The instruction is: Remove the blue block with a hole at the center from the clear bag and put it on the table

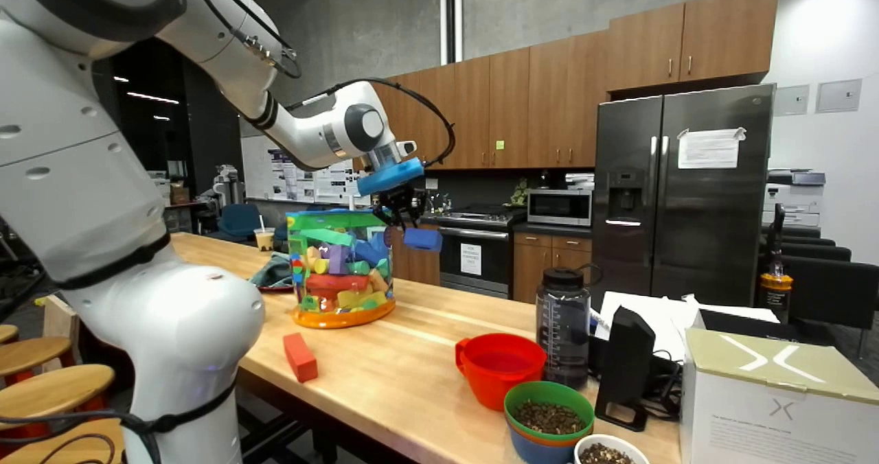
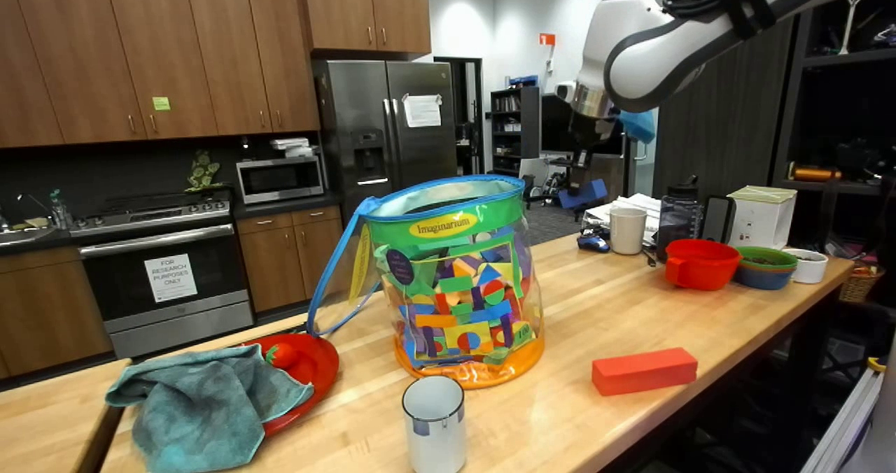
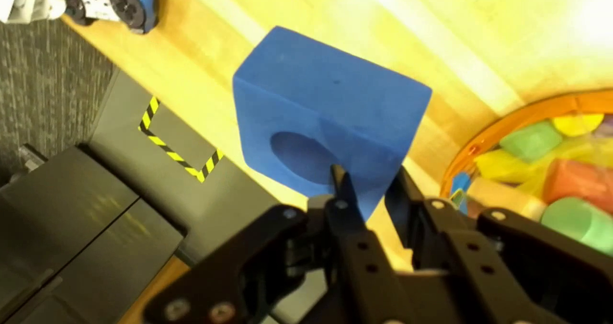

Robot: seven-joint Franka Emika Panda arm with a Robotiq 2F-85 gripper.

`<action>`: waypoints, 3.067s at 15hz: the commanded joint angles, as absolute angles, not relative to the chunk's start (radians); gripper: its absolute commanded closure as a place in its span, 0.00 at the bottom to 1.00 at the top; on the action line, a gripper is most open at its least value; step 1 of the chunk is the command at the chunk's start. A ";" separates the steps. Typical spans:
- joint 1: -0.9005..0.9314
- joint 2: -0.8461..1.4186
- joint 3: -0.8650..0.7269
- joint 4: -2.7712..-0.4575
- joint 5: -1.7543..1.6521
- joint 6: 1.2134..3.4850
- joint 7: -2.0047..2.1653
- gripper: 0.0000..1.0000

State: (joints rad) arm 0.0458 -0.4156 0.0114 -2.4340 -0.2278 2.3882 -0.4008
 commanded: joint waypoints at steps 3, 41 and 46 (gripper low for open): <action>0.059 -0.527 0.001 -2.648 -0.229 2.403 -0.369 0.94; -0.016 -0.257 0.034 -2.788 -1.206 2.836 0.353 0.37; 0.014 -0.260 -0.047 -2.787 -1.115 2.855 0.228 0.03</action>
State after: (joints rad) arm -0.0066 -0.2587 0.0070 -2.7865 -1.1939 2.8287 0.3311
